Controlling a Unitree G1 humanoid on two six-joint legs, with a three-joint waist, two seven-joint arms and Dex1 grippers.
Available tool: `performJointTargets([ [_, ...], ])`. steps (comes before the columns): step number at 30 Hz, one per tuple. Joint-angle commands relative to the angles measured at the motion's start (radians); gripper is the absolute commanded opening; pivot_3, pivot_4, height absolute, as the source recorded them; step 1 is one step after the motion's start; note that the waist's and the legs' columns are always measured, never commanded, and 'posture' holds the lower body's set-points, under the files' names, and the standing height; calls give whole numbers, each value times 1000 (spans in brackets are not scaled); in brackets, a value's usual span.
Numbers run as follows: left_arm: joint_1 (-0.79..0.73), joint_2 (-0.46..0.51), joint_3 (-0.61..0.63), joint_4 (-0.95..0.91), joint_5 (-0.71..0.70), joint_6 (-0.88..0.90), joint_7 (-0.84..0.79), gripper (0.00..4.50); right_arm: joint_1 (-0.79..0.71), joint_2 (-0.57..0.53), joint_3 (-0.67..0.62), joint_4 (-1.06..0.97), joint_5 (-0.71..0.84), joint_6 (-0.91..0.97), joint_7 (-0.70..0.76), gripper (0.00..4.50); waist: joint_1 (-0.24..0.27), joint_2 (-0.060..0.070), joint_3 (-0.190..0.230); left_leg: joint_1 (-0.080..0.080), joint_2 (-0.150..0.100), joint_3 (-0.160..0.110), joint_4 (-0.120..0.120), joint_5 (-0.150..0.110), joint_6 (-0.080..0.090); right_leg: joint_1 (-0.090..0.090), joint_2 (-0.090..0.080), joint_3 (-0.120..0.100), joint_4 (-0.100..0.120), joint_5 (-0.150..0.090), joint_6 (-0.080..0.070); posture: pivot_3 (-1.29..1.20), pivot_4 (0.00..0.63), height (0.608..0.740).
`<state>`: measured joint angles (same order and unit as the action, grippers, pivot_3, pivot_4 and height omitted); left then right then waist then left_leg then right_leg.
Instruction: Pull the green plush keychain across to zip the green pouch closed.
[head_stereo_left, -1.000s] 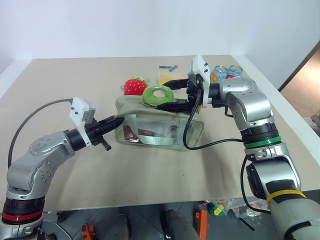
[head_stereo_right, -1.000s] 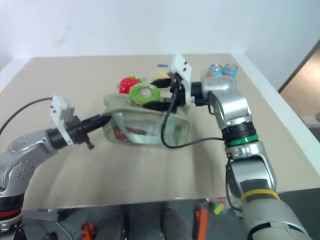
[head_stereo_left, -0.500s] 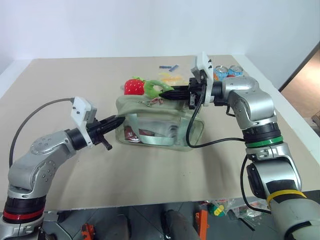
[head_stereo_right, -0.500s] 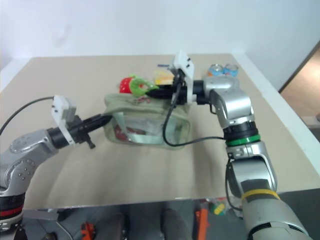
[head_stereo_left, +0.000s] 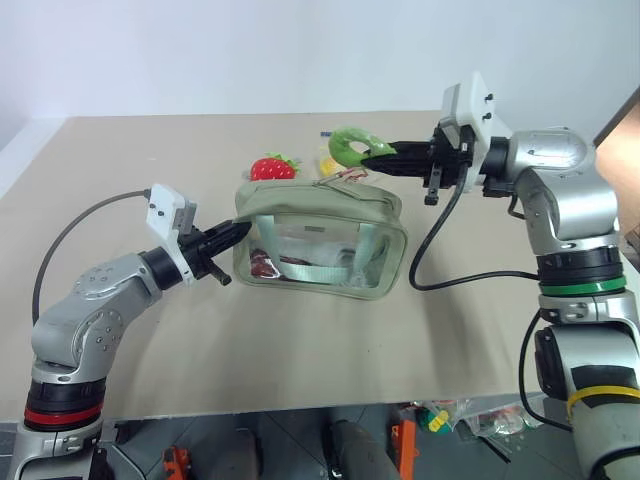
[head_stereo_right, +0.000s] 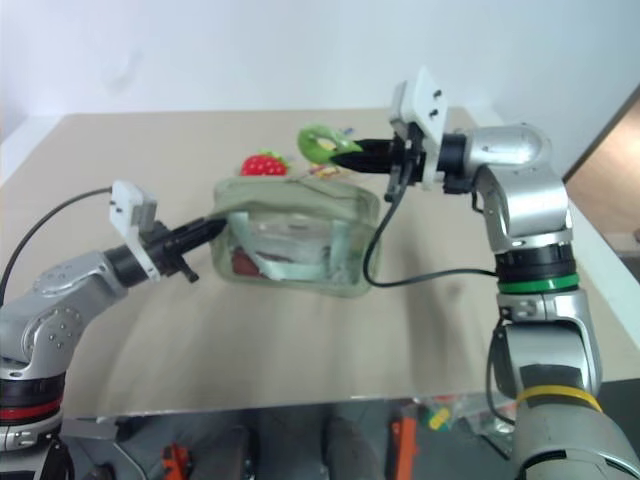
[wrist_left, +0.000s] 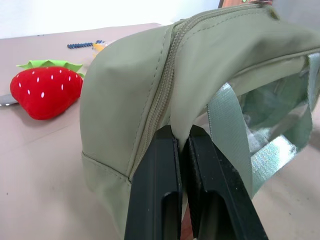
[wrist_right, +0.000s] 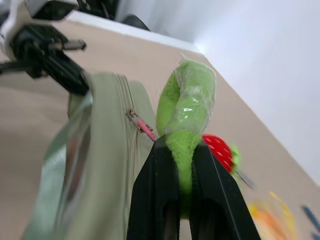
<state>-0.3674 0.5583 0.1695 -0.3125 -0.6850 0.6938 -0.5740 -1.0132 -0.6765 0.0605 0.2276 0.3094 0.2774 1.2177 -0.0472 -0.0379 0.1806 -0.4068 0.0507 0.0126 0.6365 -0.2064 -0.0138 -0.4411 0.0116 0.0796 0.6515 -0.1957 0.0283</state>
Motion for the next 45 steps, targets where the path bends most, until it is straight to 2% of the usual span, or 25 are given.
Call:
performJointTargets([
  [1,-14,-3,7,-8,7,-5,9,0,0,-49,-53,-41,-7,-24,-18,17,0,0,0,0,0,0,0,0,0,0,0,0,0,0,0,0,150,740],
  [9,-13,-12,2,-27,11,-16,8,0,77,-220,-78,11,-62,-88,12,17,5,0,0,-1,-1,0,0,0,0,1,-1,0,-1,-1,-1,0,150,740],
  [17,4,-18,1,-55,15,-17,15,0,230,-315,-78,-10,-107,-116,2,17,1,0,0,0,-1,1,0,0,0,1,-1,2,-2,-1,0,0,150,740],
  [28,1,-31,-16,-74,28,-13,30,0,417,-208,-2,-123,-194,-101,-143,17,1,0,0,0,-2,2,3,0,0,2,-1,3,-2,0,1,0,150,740],
  [35,-9,-34,-18,-94,1,39,47,0,456,-154,24,-129,-227,-117,-176,17,1,0,0,0,-2,2,3,0,0,2,-1,4,-2,1,2,0,150,740],
  [38,-17,-41,-1,-99,-38,69,57,0,447,-145,-10,-127,-175,-54,-162,17,1,0,0,1,-2,2,3,0,0,2,-1,4,-2,1,2,0,150,740],
  [39,-20,-43,7,-101,-56,80,57,0,444,-144,-24,-132,-148,-16,-152,691,1,0,0,1,-2,2,3,0,0,2,-1,4,-2,1,2,0,150,740],
  [40,-24,-43,17,-100,-77,98,61,0,438,-140,-47,-131,-118,24,-152,961,1,0,0,1,-2,2,3,0,0,2,-1,4,-2,1,2,0,150,740],
  [45,-43,-21,34,-105,-133,151,63,1726,388,-176,-159,-140,21,187,-131,2582,2,0,0,0,-2,1,3,0,0,2,-1,4,-2,1,2,0,150,740],
])
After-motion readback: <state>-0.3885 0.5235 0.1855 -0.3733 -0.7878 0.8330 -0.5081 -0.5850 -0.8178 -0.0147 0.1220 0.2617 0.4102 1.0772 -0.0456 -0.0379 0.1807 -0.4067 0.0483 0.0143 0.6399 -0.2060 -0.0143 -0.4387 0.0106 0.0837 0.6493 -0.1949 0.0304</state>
